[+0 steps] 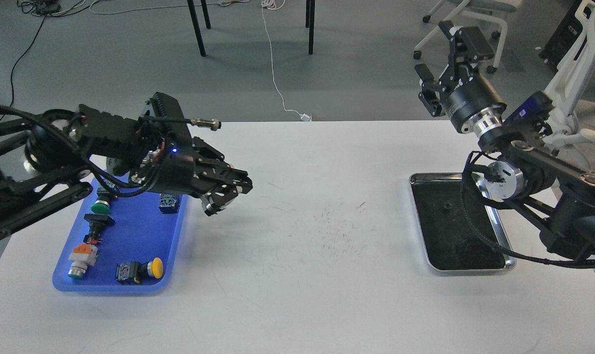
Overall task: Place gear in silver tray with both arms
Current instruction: 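Carry the second gear to the table center and release it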
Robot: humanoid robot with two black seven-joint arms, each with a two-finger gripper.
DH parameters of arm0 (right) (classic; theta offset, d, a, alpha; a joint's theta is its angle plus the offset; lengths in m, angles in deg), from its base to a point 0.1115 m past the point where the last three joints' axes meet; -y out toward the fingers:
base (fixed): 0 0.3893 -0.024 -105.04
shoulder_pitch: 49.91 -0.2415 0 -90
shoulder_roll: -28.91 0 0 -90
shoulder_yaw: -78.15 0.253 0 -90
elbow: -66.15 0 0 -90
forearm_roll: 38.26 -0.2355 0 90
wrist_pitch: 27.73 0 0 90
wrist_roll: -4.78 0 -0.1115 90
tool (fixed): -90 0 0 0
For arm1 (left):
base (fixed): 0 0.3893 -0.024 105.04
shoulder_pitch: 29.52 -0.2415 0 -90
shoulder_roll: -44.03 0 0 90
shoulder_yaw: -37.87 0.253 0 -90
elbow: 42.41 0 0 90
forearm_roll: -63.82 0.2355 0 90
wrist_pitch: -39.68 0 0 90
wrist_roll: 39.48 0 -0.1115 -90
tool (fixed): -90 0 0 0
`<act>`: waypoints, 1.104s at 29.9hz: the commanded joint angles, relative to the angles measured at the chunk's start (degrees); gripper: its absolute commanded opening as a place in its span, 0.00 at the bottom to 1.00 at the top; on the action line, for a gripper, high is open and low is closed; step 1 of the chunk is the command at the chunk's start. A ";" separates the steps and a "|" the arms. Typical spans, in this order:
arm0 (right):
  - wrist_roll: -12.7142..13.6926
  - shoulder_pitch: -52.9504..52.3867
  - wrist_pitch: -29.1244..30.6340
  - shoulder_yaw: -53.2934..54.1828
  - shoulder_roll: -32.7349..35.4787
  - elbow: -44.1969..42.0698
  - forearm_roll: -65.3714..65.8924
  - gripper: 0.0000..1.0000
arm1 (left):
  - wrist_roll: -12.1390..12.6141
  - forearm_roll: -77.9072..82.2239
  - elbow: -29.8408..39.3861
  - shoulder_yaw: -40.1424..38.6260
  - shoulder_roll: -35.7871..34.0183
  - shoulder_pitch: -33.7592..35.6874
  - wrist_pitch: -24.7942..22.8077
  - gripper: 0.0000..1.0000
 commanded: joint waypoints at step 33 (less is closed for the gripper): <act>0.01 -12.07 -0.85 -11.73 -4.62 -2.50 -0.68 0.97 | 0.01 2.74 -35.06 14.95 38.67 0.30 -0.09 0.19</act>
